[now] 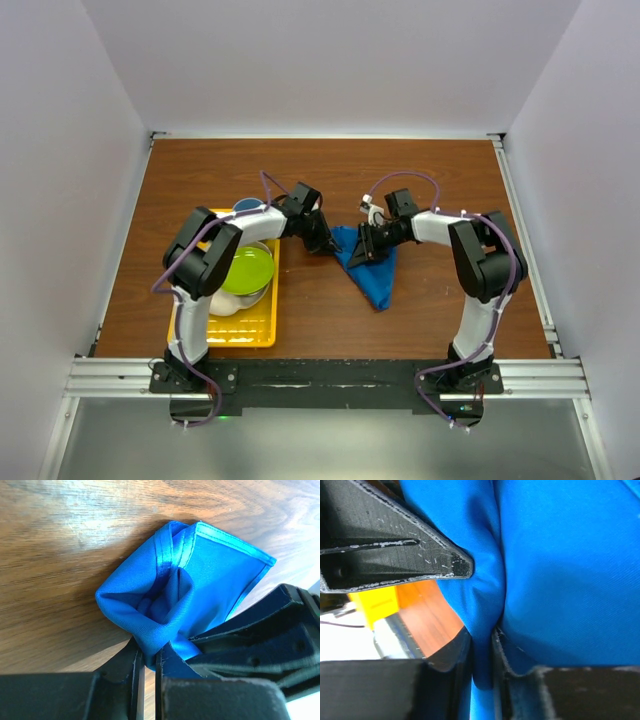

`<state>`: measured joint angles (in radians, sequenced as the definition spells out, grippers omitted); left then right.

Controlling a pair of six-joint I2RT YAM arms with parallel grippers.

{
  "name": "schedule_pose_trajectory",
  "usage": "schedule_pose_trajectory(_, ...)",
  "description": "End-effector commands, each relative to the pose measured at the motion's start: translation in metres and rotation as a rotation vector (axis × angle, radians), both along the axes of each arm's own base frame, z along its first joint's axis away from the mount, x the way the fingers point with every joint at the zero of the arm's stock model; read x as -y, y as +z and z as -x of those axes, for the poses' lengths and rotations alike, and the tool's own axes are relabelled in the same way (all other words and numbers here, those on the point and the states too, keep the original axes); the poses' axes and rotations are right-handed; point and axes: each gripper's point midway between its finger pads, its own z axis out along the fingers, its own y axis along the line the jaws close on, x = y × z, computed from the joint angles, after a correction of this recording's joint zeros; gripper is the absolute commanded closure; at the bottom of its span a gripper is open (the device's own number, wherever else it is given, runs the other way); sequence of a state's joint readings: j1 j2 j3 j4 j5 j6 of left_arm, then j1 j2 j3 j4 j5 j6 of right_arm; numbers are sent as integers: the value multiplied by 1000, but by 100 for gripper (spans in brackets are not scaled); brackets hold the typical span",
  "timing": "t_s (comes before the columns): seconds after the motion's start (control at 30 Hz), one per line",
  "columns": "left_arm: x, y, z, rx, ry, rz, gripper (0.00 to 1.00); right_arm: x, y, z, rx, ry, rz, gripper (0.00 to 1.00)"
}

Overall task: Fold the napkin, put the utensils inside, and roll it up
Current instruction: Roll the napkin with the utensil

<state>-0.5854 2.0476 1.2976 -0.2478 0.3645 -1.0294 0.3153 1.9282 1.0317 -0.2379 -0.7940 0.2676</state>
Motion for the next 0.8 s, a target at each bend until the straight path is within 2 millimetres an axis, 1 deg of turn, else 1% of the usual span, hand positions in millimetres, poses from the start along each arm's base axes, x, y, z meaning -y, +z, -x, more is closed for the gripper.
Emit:
schedule_pose_trajectory(0.0, -19, -32, 33, -131, 6, -110, 100, 26, -3, -7, 121, 8, 277, 70)
schedule_pose_trajectory(0.03, -18, -26, 33, -133, 18, -107, 100, 23, 0, -1, 123, 30, 304, 67)
schedule_pose_trajectory(0.07, -19, -23, 35, -143, 24, -110, 100, 29, 1, -5, 158, 19, 368, 63)
schedule_pose_trajectory(0.1, -19, -21, 36, -151, 30, -107, 100, 27, 16, -10, 209, 15, 386, 54)
schedule_pose_trajectory(0.13, -19, -18, 36, -154, 36, -103, 100, 25, 19, -2, 220, 39, 431, 51)
schedule_pose_trajectory(0.17, -19, -16, 38, -175, 48, -104, 100, 31, 22, -5, 263, 35, 499, 48)
schedule_pose_trajectory(0.2, -20, -15, 39, -181, 53, -102, 100, 31, 28, -6, 295, 34, 533, 45)
schedule_pose_trajectory(0.23, -19, -12, 40, -184, 54, -98, 100, 27, 39, -3, 340, 43, 551, 41)
schedule_pose_trajectory(0.27, -19, -10, 41, -196, 60, -99, 100, 29, 44, -3, 365, 26, 576, 39)
schedule_pose_trajectory(0.3, -20, -10, 41, -199, 66, -102, 100, 37, 46, -6, 403, 0, 638, 38)
schedule_pose_trajectory(0.33, -20, -9, 41, -199, 64, -99, 100, 31, 57, -1, 449, 11, 644, 37)
schedule_pose_trajectory(0.4, -21, -8, 41, -206, 71, -105, 100, 34, 63, 1, 520, 5, 704, 35)
schedule_pose_trajectory(0.43, -20, -9, 42, -210, 70, -105, 100, 21, 70, 6, 582, 27, 691, 34)
schedule_pose_trajectory(0.5, -21, -8, 43, -217, 73, -107, 100, 16, 70, 12, 626, 34, 718, 32)
schedule_pose_trajectory(0.53, -22, -8, 44, -221, 73, -111, 100, 7, 73, 15, 674, 39, 728, 31)
schedule_pose_trajectory(0.57, -22, -8, 44, -224, 74, -115, 100, 4, 71, 17, 686, 48, 732, 30)
schedule_pose_trajectory(0.6, -23, -8, 43, -223, 76, -116, 100, 1, 69, 19, 693, 52, 737, 30)
schedule_pose_trajectory(0.63, -22, -7, 43, -222, 76, -115, 100, -6, 67, 21, 707, 57, 737, 30)
schedule_pose_trajectory(0.67, -22, -7, 43, -221, 74, -117, 100, -9, 59, 23, 698, 74, 752, 30)
schedule_pose_trajectory(0.7, -23, -6, 43, -221, 78, -118, 100, -13, 57, 23, 700, 81, 755, 29)
schedule_pose_trajectory(0.73, -22, -6, 43, -222, 77, -118, 100, -19, 54, 27, 700, 89, 755, 29)
schedule_pose_trajectory(0.77, -22, -7, 43, -222, 77, -118, 100, -19, 52, 25, 708, 83, 777, 29)
